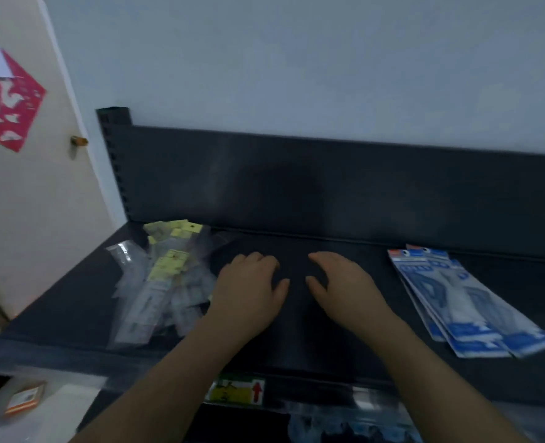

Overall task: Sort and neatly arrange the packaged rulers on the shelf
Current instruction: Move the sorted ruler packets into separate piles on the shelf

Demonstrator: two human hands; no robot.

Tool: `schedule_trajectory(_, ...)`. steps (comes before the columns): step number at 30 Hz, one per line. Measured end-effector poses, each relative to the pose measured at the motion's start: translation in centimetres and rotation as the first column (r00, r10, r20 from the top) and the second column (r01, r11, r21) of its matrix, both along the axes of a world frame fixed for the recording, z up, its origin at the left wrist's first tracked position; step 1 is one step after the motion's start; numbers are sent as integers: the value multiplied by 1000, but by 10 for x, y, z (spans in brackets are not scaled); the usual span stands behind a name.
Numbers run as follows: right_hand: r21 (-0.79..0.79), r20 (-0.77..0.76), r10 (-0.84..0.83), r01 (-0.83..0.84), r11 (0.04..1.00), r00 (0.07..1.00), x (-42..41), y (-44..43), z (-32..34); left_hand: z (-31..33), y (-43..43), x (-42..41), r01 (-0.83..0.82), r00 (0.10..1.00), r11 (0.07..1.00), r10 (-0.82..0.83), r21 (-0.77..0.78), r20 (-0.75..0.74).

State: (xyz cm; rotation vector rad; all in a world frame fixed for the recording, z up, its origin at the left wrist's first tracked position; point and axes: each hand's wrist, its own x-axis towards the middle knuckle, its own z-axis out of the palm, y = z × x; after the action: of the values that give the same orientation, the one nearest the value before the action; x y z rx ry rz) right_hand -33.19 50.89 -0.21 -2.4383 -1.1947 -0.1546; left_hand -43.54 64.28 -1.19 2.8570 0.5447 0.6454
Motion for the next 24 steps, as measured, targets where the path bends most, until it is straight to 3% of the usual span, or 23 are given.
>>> schedule_trajectory(11, 23, 20, -318, 318, 948, 948, 51, -171, 8, 11, -146, 86, 338, 940, 941, -337, -18, 50)
schedule_trajectory(24, 9, 15, -549, 549, 836, 836, 131, -442, 3, 15, -402, 214, 573, 820, 816, -569, -78, 68)
